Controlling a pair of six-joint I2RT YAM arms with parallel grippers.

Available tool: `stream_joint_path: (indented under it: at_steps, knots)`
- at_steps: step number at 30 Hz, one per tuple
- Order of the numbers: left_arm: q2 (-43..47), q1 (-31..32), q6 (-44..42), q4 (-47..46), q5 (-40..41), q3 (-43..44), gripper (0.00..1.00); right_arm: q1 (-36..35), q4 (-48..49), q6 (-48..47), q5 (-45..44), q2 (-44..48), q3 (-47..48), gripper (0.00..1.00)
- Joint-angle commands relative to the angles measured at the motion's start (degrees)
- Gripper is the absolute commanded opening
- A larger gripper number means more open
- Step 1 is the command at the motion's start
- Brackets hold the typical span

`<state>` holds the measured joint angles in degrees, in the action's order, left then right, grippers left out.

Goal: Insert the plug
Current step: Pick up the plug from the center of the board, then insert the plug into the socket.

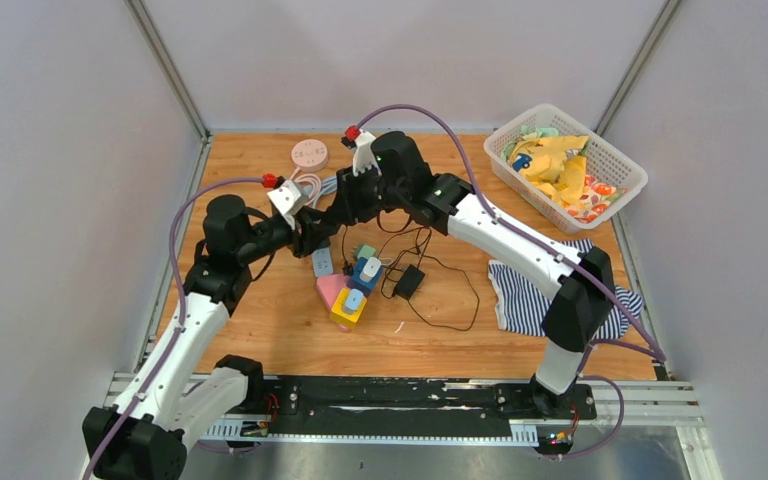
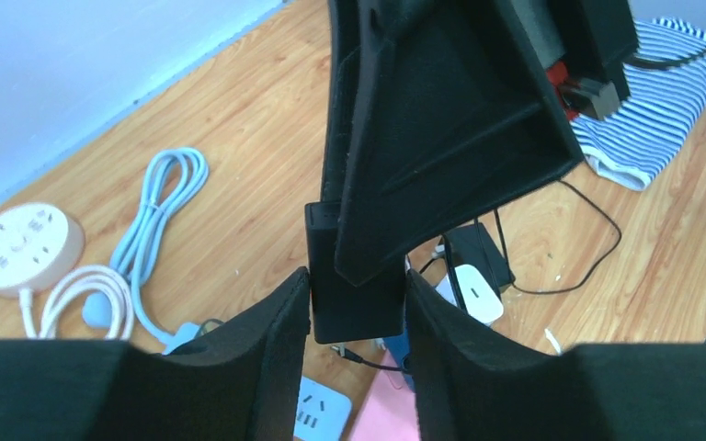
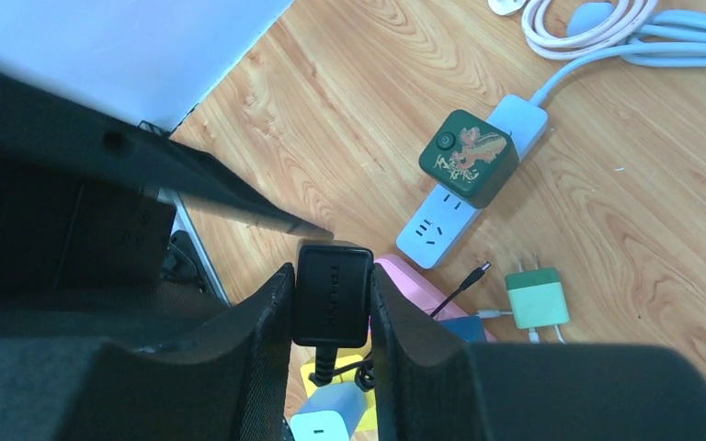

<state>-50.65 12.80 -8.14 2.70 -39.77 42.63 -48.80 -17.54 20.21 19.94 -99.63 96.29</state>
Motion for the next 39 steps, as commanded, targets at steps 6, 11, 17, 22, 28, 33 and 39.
stream_joint_path:
  at_steps: [6,11,17,22,28,33,39]
  knots:
    - [3.8,0.3,9.2,3.1,13.9,1.2,1.00,-0.1,1.5,2.3,0.9,-3.8,4.3,0.00]
    - [7.7,0.3,14.2,12.0,33.4,6.1,1.00,-1.6,4.2,4.1,-1.9,-5.3,4.9,0.00]
    - [6.6,0.2,26.0,26.8,56.2,17.6,1.00,-3.7,8.5,8.1,-5.1,-6.7,4.4,0.00]
    - [4.2,0.2,22.5,31.8,54.4,26.9,1.00,-7.3,10.9,12.1,-4.6,-7.4,4.6,0.00]
    - [5.0,0.1,23.0,31.9,56.9,32.8,1.00,-13.2,18.7,19.4,0.5,-7.7,4.5,0.00]
    - [4.9,0.1,22.6,31.9,59.1,33.7,1.00,-14.6,25.1,25.8,3.1,-9.1,3.3,0.00]
    - [4.9,0.1,21.9,31.7,61.1,30.1,1.00,-14.3,21.1,18.9,-6.4,-12.1,2.1,0.00]
